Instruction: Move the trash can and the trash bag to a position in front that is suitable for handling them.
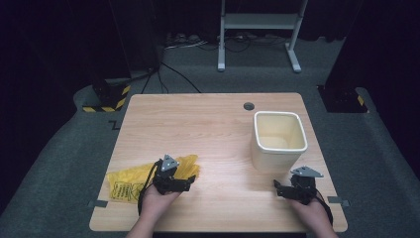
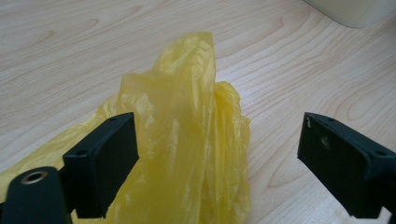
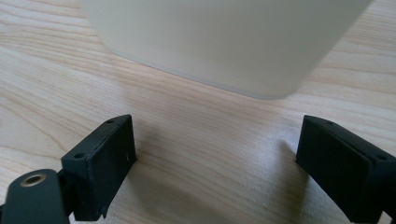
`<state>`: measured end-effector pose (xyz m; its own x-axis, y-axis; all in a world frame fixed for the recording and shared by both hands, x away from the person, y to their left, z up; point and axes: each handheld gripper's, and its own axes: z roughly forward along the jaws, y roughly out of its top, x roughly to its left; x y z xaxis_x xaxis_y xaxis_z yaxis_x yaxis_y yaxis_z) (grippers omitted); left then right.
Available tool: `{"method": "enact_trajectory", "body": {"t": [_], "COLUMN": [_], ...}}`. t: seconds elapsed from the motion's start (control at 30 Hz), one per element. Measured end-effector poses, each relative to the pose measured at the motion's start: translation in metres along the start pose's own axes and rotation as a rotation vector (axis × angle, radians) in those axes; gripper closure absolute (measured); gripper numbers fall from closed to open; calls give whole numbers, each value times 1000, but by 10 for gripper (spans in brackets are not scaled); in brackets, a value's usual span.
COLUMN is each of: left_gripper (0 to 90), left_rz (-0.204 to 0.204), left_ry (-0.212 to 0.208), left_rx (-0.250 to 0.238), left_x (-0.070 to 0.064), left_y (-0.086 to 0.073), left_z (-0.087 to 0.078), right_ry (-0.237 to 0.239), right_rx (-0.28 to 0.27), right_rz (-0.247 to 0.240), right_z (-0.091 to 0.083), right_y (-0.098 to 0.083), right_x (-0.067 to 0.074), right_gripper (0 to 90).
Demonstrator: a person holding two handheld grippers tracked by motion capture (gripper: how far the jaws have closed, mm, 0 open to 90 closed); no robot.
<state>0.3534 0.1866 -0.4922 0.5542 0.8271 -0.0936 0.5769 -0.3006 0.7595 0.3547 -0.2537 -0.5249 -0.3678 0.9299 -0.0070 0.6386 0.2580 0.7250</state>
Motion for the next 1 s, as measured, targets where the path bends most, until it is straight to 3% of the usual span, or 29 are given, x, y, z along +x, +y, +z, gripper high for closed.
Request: {"method": "enact_trajectory", "body": {"t": [0.27, 0.6, 0.77, 1.0], "left_gripper": [152, 205, 190, 220], "left_rz": [-4, 37, 50, 70], "left_ry": [-10, -39, -30, -23], "left_rx": [-22, -23, -8, -3], "left_x": [5, 9, 7, 7], "left_y": [5, 4, 4, 4], "left_z": [-1, -7, -6, -7], "right_ry": [-6, -7, -9, 3], "right_rx": [0, -7, -23, -38], "right_rz": [3, 27, 68, 69], "right_z": [0, -1, -4, -8], "right_y": [0, 0, 5, 7], "right_x": [0, -1, -5, -9], "right_gripper": [111, 138, 141, 140]}}
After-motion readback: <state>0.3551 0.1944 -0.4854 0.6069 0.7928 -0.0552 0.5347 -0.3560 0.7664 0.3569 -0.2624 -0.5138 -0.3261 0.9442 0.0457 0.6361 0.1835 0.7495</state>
